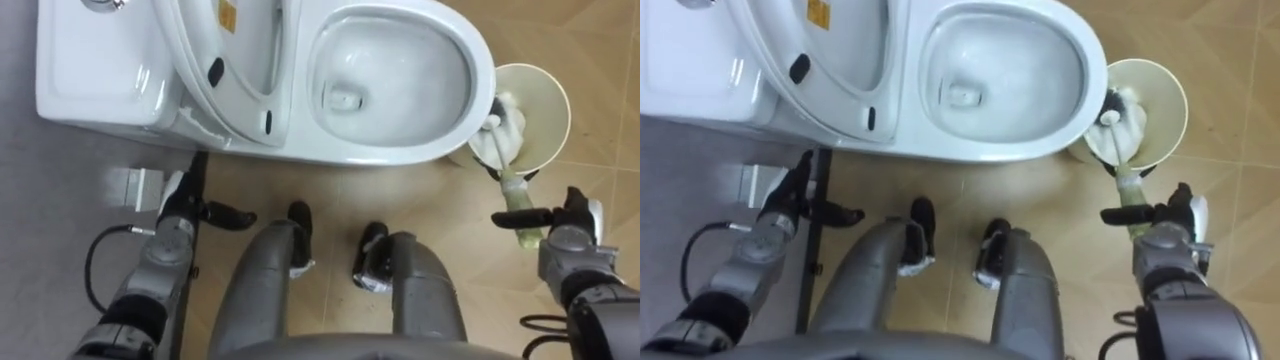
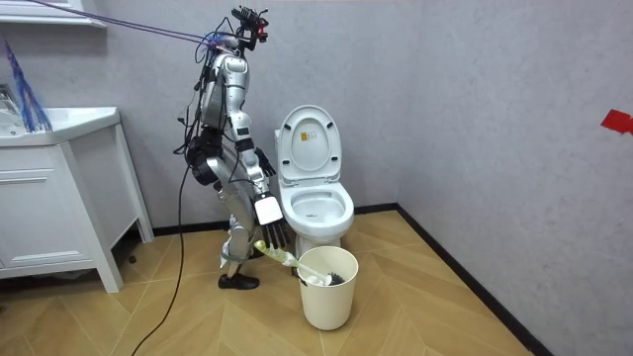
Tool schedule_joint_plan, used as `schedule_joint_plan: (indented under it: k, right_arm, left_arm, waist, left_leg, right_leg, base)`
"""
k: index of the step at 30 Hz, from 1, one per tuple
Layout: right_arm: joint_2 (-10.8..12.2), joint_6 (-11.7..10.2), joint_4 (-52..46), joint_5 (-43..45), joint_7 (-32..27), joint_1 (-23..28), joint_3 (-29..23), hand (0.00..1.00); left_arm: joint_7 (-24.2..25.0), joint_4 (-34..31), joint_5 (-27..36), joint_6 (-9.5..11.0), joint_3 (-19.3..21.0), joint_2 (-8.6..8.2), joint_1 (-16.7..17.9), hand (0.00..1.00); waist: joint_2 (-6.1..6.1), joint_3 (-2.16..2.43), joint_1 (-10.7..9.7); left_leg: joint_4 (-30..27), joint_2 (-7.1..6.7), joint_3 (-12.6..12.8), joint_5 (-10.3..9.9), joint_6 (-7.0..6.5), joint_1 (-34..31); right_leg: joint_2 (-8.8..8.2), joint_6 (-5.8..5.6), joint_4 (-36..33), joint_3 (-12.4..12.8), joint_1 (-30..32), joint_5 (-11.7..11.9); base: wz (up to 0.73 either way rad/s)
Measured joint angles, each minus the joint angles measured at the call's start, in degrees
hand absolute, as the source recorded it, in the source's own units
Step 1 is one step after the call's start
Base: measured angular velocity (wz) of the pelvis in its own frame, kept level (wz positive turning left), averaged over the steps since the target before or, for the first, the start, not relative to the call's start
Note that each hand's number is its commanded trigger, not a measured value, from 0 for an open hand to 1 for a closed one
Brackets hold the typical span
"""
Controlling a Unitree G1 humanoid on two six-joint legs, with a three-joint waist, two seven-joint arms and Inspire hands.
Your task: Brush toilet
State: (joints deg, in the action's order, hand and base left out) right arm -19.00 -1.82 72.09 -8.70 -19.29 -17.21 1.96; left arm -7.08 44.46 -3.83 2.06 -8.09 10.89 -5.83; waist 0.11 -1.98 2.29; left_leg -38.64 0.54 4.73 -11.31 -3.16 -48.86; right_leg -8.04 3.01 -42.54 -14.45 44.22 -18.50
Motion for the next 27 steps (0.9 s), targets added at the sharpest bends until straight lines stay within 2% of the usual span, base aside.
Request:
schedule_joint_plan:
  k: [7, 10, 12, 17, 23, 27]
  right_arm:
    - [-1.6, 0.0, -0.8, 0.3, 0.0, -1.3, 1.5, 0.0]
    - [-2.4, 0.1, -0.9, 0.3, -0.1, -2.3, 1.9, 0.0]
    - [-3.2, 0.2, -1.0, 0.3, -0.2, -3.1, 2.3, 0.0]
    - [-4.8, 0.6, -0.8, 0.2, -0.6, -3.7, 4.0, 0.0]
    - [-4.9, 0.6, -0.8, -0.1, -0.3, -4.2, 5.7, 0.0]
    - [-5.1, 0.7, 0.7, -2.2, 0.9, -4.0, 6.3, 0.0]
  left_arm:
    - [-0.2, -0.5, 4.5, 0.5, -1.7, 0.07, -1.0, 0.0]
    - [-0.3, -0.9, 4.6, 0.5, -1.8, 0.35, -0.9, 0.0]
    - [-0.3, -2.5, 5.0, 0.4, -2.6, 0.89, -0.9, 0.0]
    - [-0.3, -4.1, 5.6, 0.4, -5.2, 0.95, -1.7, 0.0]
    - [0.3, -4.2, 5.6, 0.3, -5.6, 1.07, -1.9, 0.0]
    - [1.0, -4.7, 5.6, 0.3, -5.7, 1.11, -1.8, 0.0]
  waist:
    - [1.04, -0.54, 1.3]
    - [1.15, -0.52, 1.5]
    - [1.19, -0.51, 1.6]
    - [1.5, -0.61, 2.8]
    - [1.67, -0.58, 3.0]
    - [1.81, -0.59, 3.0]
  left_leg:
    - [-3.1, -0.39, 0.2, -0.4, -0.43, -4.8]
    - [-4.6, -0.39, 0.4, -0.4, -0.48, -7.4]
    - [-5.9, -0.4, 0.3, -0.4, -0.48, -9.4]
    - [-8.8, -0.37, -0.1, -0.7, -0.27, -12.7]
    - [-9.0, -0.51, 0.0, -0.6, 0.33, -14.8]
    - [-9.9, -1.17, -0.1, -0.4, 0.08, -16.5]
  right_leg:
    - [-1.68, 0.5, -4.8, 0.0, 5.3, -1.0]
    - [-1.96, 0.68, -6.8, 0.4, 8.1, -1.4]
    - [-2.15, 0.92, -8.3, 0.4, 10.1, -1.7]
    - [-2.78, 1.73, -11.5, 0.0, 13.2, -2.6]
    - [-3.23, 2.2, -12.8, 0.0, 15.7, -2.8]
    - [-4.1, 2.45, -14.6, 0.1, 17.6, -3.5]
  base:
    - [0.02]
    - [0.0]
    - [0.06]
    - [0.04]
    - [0.03]
    - [0.12]
